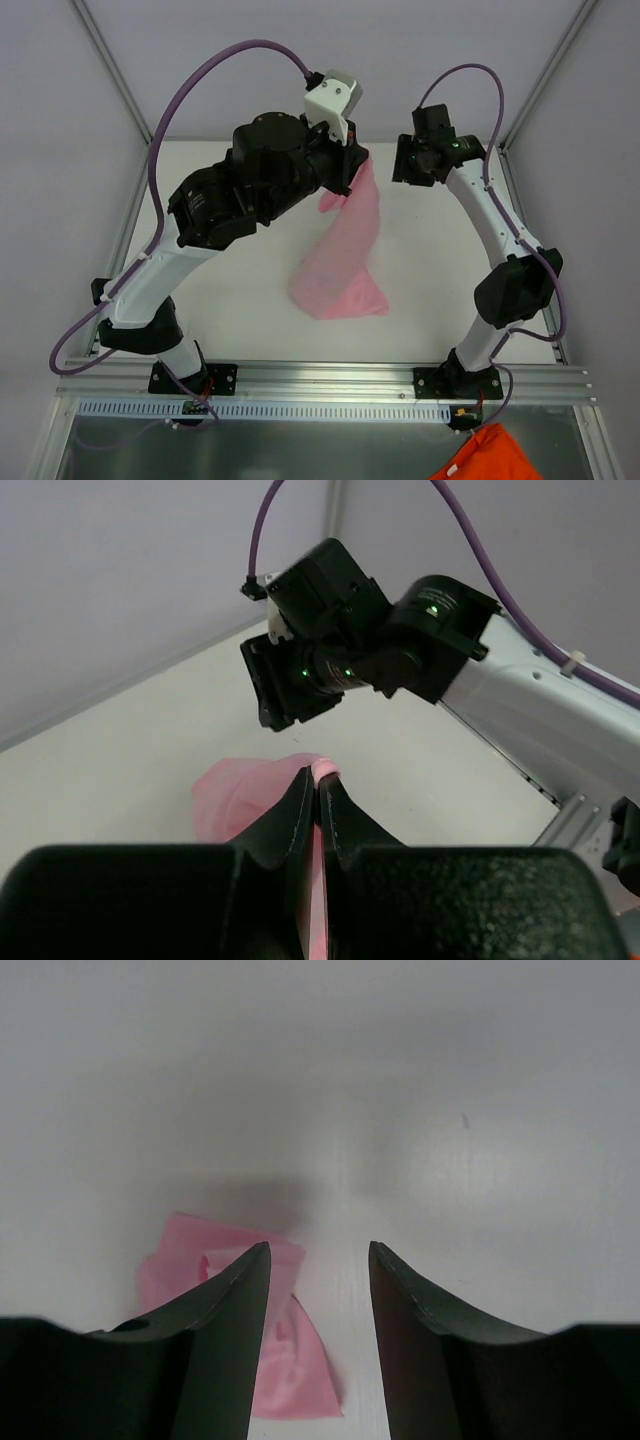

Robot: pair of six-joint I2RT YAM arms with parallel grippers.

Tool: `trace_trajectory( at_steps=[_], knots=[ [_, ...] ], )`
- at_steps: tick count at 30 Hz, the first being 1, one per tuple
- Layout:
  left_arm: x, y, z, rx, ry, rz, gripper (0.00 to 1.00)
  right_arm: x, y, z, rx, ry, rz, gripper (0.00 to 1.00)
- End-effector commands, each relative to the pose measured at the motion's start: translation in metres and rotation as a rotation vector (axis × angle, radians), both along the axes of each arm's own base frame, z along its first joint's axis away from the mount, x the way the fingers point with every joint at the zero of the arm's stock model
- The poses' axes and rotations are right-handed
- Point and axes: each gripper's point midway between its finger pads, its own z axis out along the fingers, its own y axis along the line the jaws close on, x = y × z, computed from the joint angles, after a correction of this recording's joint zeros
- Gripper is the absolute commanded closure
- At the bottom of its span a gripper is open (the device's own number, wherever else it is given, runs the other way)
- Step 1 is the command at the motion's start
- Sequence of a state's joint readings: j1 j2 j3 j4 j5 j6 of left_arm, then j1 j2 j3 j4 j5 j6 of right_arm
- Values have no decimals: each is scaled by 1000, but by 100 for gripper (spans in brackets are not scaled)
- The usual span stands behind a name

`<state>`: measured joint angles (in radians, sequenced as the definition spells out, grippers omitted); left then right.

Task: Fold and stack the t-shirts
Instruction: Flatten out the tshirt

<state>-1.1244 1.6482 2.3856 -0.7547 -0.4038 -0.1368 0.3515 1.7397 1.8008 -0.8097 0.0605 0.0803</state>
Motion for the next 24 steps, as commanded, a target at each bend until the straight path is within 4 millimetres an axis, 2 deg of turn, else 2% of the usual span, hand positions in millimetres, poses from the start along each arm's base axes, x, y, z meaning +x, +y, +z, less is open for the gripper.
trace_trajectory(
  at_steps=[1,2,4,5,7,8,9,10,11,12,13,14,16,21,24],
  knots=[
    [-25,-1,37,-106,-54,-105,100,-11,-70,34,-113,-68,-242,52],
    [-22,-3,29,-95,-48,-87,100,-11,-78,37,-118,-75,-261,52],
    [-18,10,25,-84,-52,-38,100,-14,-83,45,-120,-96,-267,52],
    [-13,10,6,-36,-34,-10,100,-14,-86,47,-119,-105,-272,52],
    [-2,28,-10,6,-18,101,100,-15,-86,54,-112,-127,-266,52],
    [4,30,-40,82,9,145,100,-15,-86,57,-107,-134,-263,51],
    [8,44,-48,110,8,208,100,-15,-85,60,-103,-141,-258,51],
    [10,49,-63,132,23,236,100,-15,-85,62,-103,-145,-252,51],
    [12,50,-97,204,51,260,100,-17,-86,68,-99,-158,-251,50],
    [10,59,-101,197,57,273,100,-17,-87,70,-105,-165,-248,50],
    [10,64,-114,207,75,299,100,-19,-87,72,-106,-169,-246,49],
    [11,67,-135,247,96,317,100,-22,-89,78,-102,-183,-245,49],
    [11,73,-161,302,127,343,100,-26,-88,83,-93,-189,-229,48],
    [21,80,-206,389,198,465,100,-46,-80,93,-49,-170,-168,47],
    [30,94,-223,405,255,555,100,-61,-80,93,-50,-155,-144,47]
  ],
)
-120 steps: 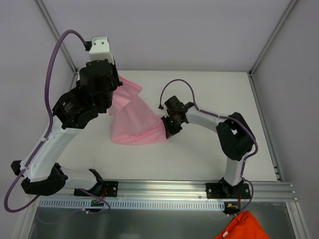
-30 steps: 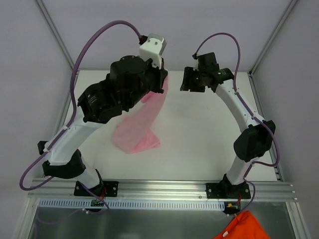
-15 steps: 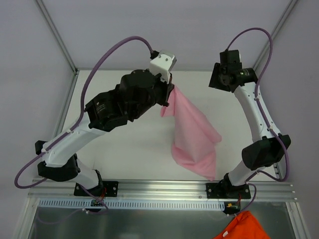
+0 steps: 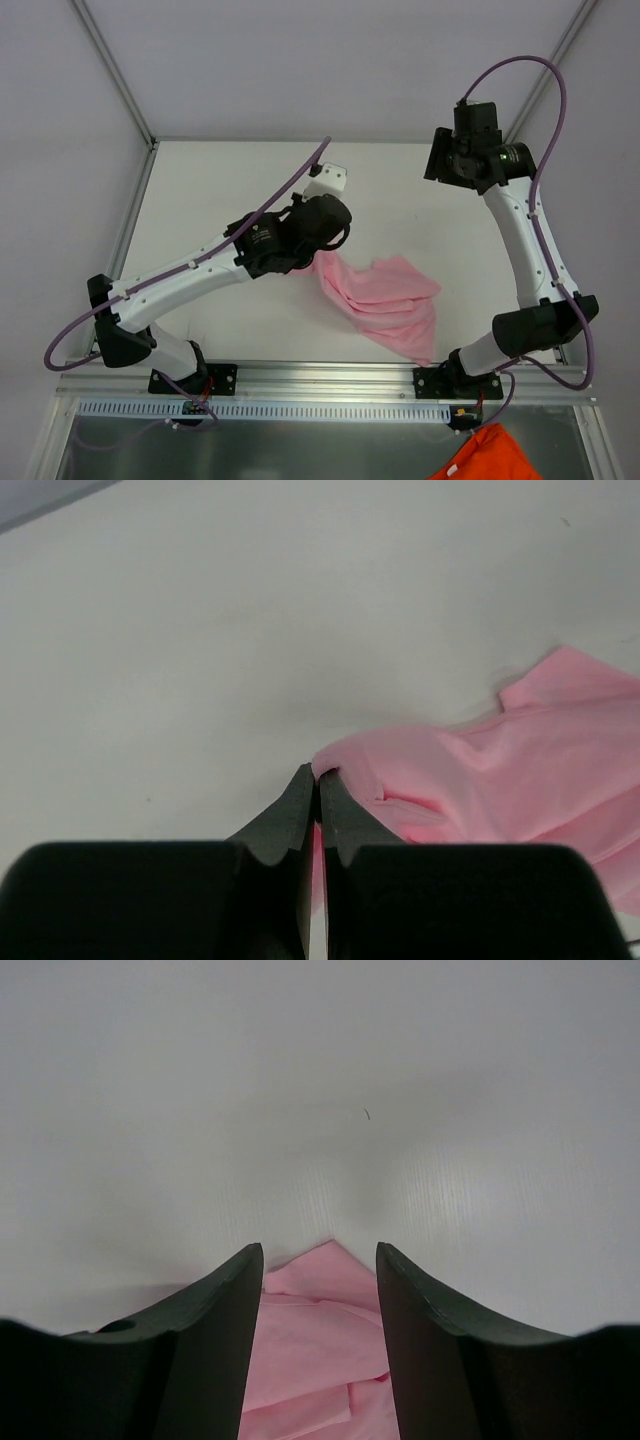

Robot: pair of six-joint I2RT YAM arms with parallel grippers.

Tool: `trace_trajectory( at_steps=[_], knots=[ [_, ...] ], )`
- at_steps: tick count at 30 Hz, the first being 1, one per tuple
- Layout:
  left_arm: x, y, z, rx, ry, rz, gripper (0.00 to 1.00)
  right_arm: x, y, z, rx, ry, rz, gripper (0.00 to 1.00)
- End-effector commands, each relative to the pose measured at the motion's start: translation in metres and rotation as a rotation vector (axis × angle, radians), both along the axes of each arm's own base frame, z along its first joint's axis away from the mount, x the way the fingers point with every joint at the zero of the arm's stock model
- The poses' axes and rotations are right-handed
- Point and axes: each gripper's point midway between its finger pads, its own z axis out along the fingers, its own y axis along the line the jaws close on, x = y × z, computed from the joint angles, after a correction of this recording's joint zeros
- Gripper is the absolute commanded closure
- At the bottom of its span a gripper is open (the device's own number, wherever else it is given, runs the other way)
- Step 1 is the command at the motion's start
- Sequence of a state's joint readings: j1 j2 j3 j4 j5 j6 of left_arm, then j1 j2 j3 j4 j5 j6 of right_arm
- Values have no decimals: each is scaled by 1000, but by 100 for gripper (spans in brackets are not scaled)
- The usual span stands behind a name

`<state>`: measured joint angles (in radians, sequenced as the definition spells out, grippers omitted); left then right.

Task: Fold and stack the t-shirts
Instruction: Flatten out the tshirt

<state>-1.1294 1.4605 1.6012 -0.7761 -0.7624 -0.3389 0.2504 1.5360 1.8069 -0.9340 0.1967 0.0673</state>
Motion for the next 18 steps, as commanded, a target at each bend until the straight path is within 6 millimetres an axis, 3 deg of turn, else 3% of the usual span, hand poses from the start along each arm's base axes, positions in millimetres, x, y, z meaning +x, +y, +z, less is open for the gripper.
trace_trajectory(
  at_steps=[1,5,8,18],
  knots=[
    [15,25,-10,-24,7,184,100,-30,0,22,22,-26,50,47],
    [32,49,-23,12,26,309,100,-51,1,11,34,17,78,47],
    [46,68,-22,-4,30,406,100,-63,-1,2,27,46,85,48],
    [94,91,-23,-27,37,566,100,-87,0,-13,25,101,133,48]
  ],
)
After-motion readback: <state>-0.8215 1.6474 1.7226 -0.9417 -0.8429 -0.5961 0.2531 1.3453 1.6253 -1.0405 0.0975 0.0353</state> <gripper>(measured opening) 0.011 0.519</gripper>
